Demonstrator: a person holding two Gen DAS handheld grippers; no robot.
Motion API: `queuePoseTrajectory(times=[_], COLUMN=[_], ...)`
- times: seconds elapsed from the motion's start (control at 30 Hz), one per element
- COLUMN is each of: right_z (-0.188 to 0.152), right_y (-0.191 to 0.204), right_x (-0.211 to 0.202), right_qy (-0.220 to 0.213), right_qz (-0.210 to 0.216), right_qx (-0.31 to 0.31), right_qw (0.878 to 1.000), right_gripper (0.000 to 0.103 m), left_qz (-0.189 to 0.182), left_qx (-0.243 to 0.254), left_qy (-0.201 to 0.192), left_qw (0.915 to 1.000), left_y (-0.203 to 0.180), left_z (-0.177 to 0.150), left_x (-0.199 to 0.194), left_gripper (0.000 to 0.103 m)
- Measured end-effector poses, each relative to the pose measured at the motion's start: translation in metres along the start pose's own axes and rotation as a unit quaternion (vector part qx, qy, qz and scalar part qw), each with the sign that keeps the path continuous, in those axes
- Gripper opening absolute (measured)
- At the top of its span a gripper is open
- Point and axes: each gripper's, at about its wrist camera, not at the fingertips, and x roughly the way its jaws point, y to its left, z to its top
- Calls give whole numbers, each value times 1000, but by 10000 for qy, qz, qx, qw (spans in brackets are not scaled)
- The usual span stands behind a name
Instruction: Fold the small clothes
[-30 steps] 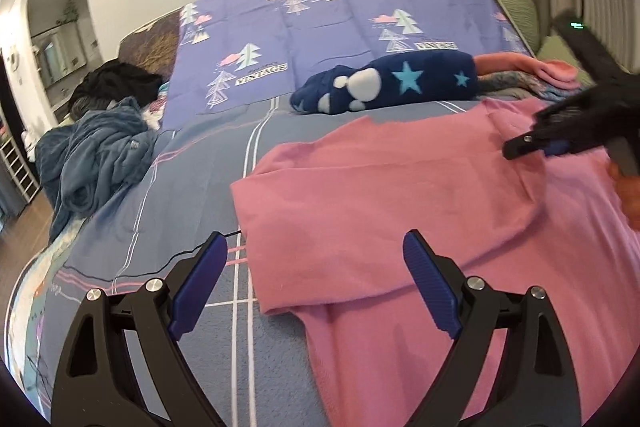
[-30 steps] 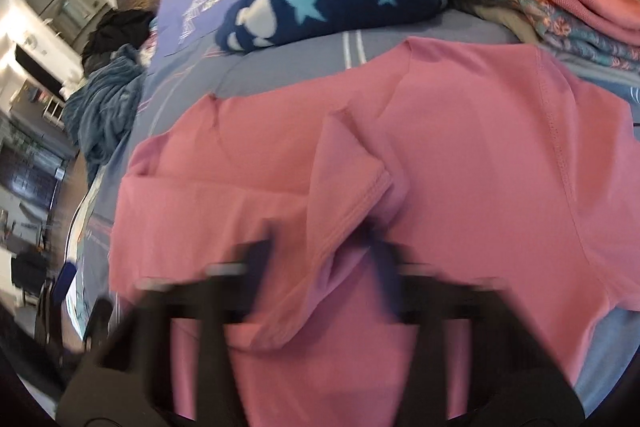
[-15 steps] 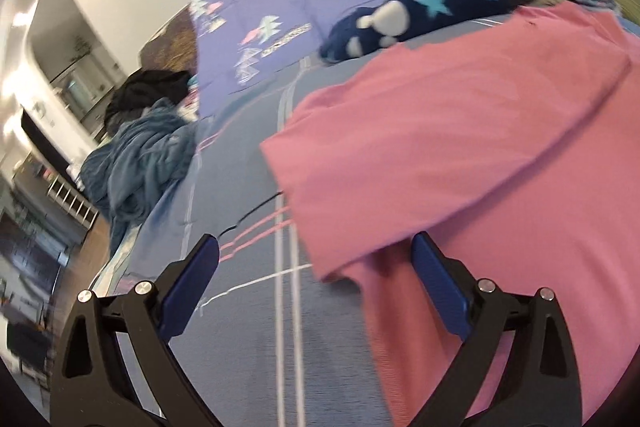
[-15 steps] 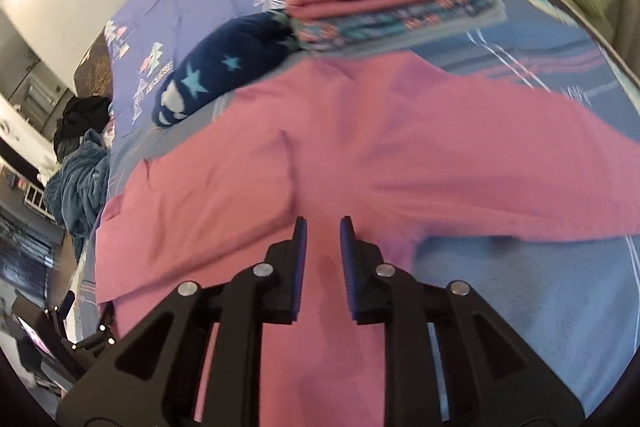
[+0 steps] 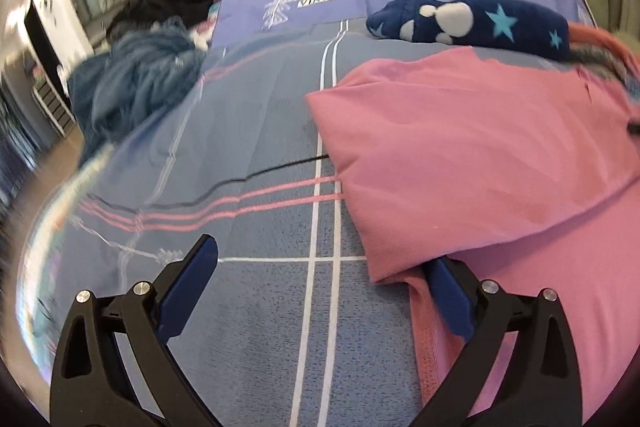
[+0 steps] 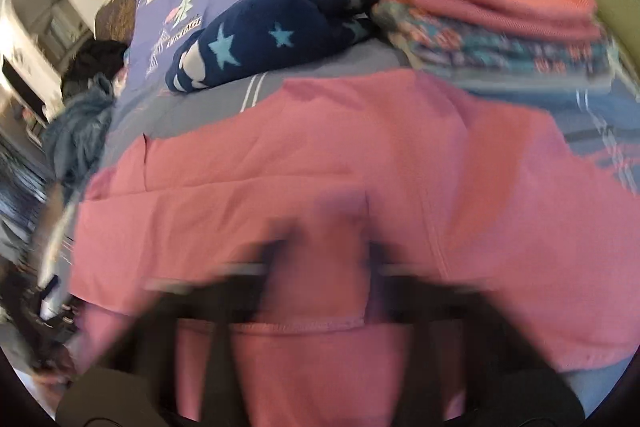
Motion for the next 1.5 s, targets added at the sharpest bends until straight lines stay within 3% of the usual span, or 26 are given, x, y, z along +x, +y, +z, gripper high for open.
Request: queuePoseTrajectory(times=[0.13, 0.27, 0.33, 0.37, 0.4, 0.43, 0.47, 0.53, 0.57, 0.63, 0.7, 0.77, 0.83, 0.97, 1.07, 1.1, 1.17, 1.27, 1.37, 1.43, 1.47, 1.5], right_z=[-1, -2, -4, -6, -8, -11, -12, -8, -5, 10, 27, 40, 49, 57, 53, 51, 40, 34, 37, 48, 50, 51], right_y=[1, -9, -21, -28, -33, -38, -41, -39, -35, -6, 37, 85, 128, 214, 252, 261, 279, 302, 312, 324, 327, 332], right_x=[-46, -77, -66, -52, -42, -34, -35, -48, -54, -61, -54, -35, -12, 57, 95, 107, 123, 127, 133, 147, 150, 154], right_qy=[-636, -1168, -803, -430, -211, -24, -124, -562, -678, -723, -401, 135, 503, 1499, 1982, 2237, 2889, 3004, 3079, 2891, 2829, 2738], right_qz=[192, -647, -643, -531, -524, -670, -880, -1167, -1102, -424, 545, 1473, 1865, 2284, 2041, 2060, 2376, 2551, 2856, 3017, 3033, 3065], right_qx=[219, 41, -68, -41, 2, 71, 155, 230, 216, -22, -447, -867, -1159, -1677, -2130, -2250, -2479, -3017, -2917, -2577, -2480, -2365], right_qw=[9976, 9910, 9947, 9977, 9984, 9977, 9959, 9913, 9914, 9965, 9967, 9852, 9743, 9472, 9347, 9257, 8937, 8681, 8594, 8712, 8755, 8804], right_gripper=[4, 4, 7, 11, 27, 35, 42, 43, 44, 47, 73, 79, 80, 81, 81, 81, 83, 87, 89, 88, 83, 69], left_qz=[-258, -327, -325, -255, -208, -194, -234, -436, -568, -800, -971, -1016, -1062, -1035, -1081, -1079, -1072, -1139, -1155, -1150, -1147, -1141], left_qx=[-325, -385, -307, -267, -191, -149, -158, -247, -295, -338, -330, -297, -235, -146, -212, -238, -291, -365, -356, -320, -306, -294], left_qy=[142, 225, 237, 219, 191, 165, 134, 59, 43, 42, 84, 113, 147, 142, 154, 168, 183, 211, 242, 221, 214, 215], left_qw=[9990, 9985, 9987, 9991, 9994, 9996, 9995, 9987, 9979, 9962, 9947, 9943, 9940, 9944, 9938, 9937, 9936, 9926, 9924, 9926, 9927, 9928], left_y=[9, 10, 4, 2, 0, -1, -1, 3, 3, 4, 1, -1, -4, -7, -4, -2, 3, 7, 6, 6, 6, 6], left_z=[0, -1, -2, -2, -2, -2, -2, -1, -1, -1, -2, -3, -4, -7, -8, -8, -8, -7, -8, -8, -8, -8], left_x=[4, 5, 5, 4, 4, 2, -1, -8, -10, -10, -8, -6, -3, 0, 0, 0, 0, 1, 1, 0, 0, -1], left_gripper=[99, 99, 99, 99, 99, 99, 99, 98, 98, 93, 88, 82, 76, 76, 76, 76, 76, 76, 76, 76, 76, 76])
